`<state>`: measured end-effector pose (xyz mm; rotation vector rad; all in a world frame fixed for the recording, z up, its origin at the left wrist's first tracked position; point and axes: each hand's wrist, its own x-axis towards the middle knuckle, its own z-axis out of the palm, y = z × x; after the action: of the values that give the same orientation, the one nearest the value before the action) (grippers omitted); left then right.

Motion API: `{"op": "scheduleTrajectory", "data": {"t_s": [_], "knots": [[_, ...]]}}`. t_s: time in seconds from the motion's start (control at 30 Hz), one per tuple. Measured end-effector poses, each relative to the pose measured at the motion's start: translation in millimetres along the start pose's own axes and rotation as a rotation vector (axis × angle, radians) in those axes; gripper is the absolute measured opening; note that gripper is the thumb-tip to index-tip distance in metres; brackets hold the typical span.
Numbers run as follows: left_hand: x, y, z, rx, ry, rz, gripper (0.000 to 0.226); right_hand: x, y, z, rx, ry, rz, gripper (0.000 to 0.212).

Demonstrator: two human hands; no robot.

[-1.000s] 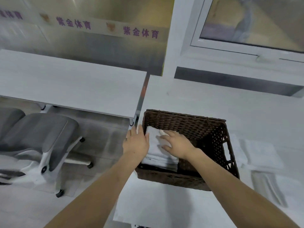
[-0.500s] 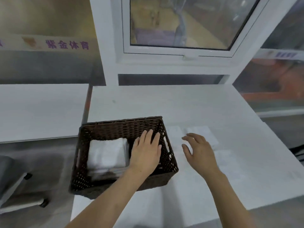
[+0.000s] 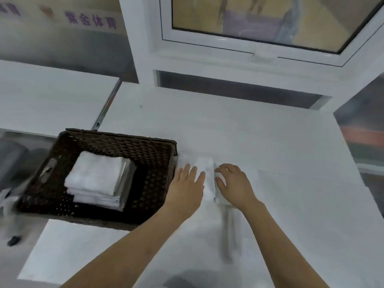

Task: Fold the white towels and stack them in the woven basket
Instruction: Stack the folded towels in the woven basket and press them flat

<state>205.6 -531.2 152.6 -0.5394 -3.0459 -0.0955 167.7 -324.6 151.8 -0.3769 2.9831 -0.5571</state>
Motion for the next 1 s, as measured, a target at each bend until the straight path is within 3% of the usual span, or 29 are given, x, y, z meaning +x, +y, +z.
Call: {"op": "scheduleTrajectory", "data": {"t_s": [0.3, 0.43, 0.5, 0.67, 0.8, 0.87, 0.93, 1.0], "knots": [[-2, 29, 57, -0.128, -0.198, -0.326, 0.044, 116, 33, 36, 0.03, -0.305, -0.169, 0.04], [8, 42, 67, -0.328, -0.187, -0.57, 0.03, 158, 36, 57, 0.061, -0.44, -0.165, 0.051], [15, 46, 70, -0.424, -0.153, -0.772, 0.031, 174, 37, 70, 0.042, -0.524, -0.132, 0.059], [31, 57, 88, -0.951, -0.138, -1.386, 0.044, 203, 42, 99, -0.025, -0.739, -0.062, 0.073], [41, 55, 121, -1.433, -0.109, -1.749, 0.086, 208, 53, 114, -0.091, -0.769, -0.061, 0.082], [46, 54, 121, -1.661, -0.049, -1.825, 0.078, 211, 54, 117, -0.051, -0.773, -0.049, 0.081], [49, 52, 114, -1.829, 0.029, -1.807, 0.055, 210, 54, 118, -0.007, -0.784, -0.036, 0.082], [50, 55, 113, -1.938, 0.101, -1.795, 0.048, 210, 51, 115, 0.008, -0.791, -0.028, 0.085]]}}
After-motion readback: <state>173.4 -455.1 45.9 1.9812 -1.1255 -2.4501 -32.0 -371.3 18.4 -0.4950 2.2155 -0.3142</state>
